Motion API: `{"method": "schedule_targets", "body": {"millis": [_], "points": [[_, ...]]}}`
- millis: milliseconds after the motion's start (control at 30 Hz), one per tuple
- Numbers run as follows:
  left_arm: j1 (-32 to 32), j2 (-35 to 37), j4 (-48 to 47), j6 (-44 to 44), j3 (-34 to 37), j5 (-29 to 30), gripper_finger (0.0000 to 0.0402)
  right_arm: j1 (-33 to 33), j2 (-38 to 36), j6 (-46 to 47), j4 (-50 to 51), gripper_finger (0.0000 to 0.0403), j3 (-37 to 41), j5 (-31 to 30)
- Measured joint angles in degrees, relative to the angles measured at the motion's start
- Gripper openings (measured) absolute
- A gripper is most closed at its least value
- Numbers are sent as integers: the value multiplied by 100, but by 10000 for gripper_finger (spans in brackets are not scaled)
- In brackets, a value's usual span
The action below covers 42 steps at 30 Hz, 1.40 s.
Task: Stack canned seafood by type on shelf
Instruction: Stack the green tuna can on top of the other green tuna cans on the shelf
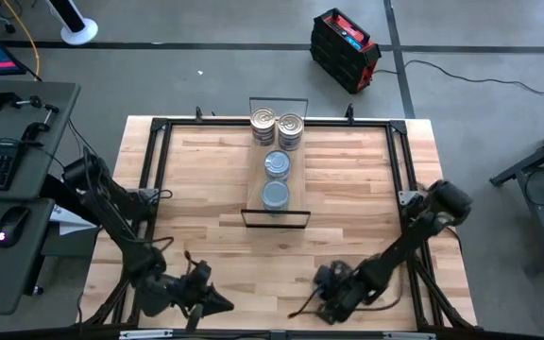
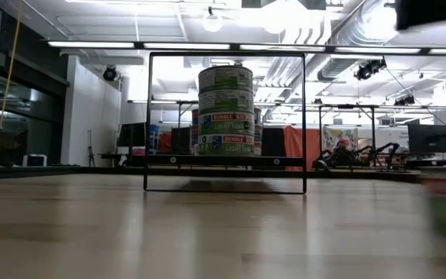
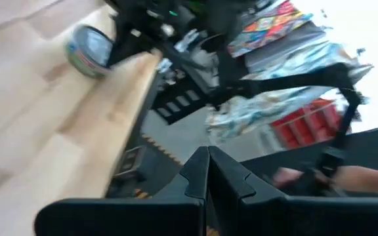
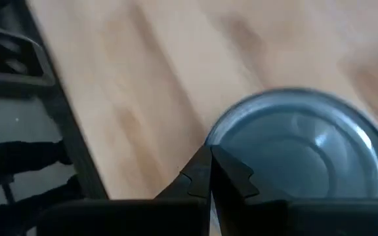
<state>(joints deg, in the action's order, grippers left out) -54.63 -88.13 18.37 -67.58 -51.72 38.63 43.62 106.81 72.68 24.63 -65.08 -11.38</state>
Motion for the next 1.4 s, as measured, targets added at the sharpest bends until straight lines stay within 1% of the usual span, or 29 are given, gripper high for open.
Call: {"method": "schedule_targets", "body": {"millis": [167, 333, 400, 500, 600, 667, 700, 767, 867, 900, 1000, 1100, 1200, 1267, 1333, 1400], "points": [[40, -84, -767, 20, 0, 35, 1, -364, 995, -1036, 47, 0, -1441, -240], [141, -84, -1481, 492, 0, -34, 1, -867, 1807, -2113, 202, 0, -2827, -314], [173, -84, -1765, 651, 0, -162, 1, -1041, 1966, -2528, 277, 0, -3325, -310], [222, -84, -2082, 855, 0, -334, 1, -1179, 1985, -3069, 565, 0, -3952, -292], [332, -131, -2264, 1371, 0, -383, 1, -1151, 1958, -3053, 1397, 0, -4447, -305], [493, -290, -2154, 1741, -1, -423, 0, -1083, 1956, -2842, 2034, 0, -4696, -325], [591, -415, -2016, 1925, -1, -511, 0, -1035, 1944, -2683, 2323, 0, -4752, -323], [819, -799, -1466, 2244, -3, -909, 0, -906, 1931, -2220, 2818, 0, -4756, -297], [1085, -1496, -458, 2785, -6, -1651, 0, -675, 1934, -1347, 3224, 0, -4491, -249], [1141, -1683, -303, 2890, -47, -1779, 0, -608, 1934, -1054, 3273, 0, -4374, -219], [1217, -2051, -240, 2895, -326, -1831, 0, -478, 1935, -189, 3230, 0, -3935, -91], [1219, -2223, -274, 3119, -526, -1833, 0, -528, 1936, 249, 2888, 0, -3476, -4], [1236, -2416, -344, 3507, -566, -1724, 0, -744, 1938, 275, 2357, 0, -3136, 111], [1296, -2523, -379, 3592, -564, -1677, 0, -943, 1938, -18, 1951, 0, -2958, 328], [1368, -2581, -468, 3444, -564, -1666, 0, -1119, 1938, -455, 1758, 0, -2883, 630], [1422, -2591, -466, 3170, -564, -1651, 0, -1248, 1934, -787, 1767, 0, -2899, 642]]}}
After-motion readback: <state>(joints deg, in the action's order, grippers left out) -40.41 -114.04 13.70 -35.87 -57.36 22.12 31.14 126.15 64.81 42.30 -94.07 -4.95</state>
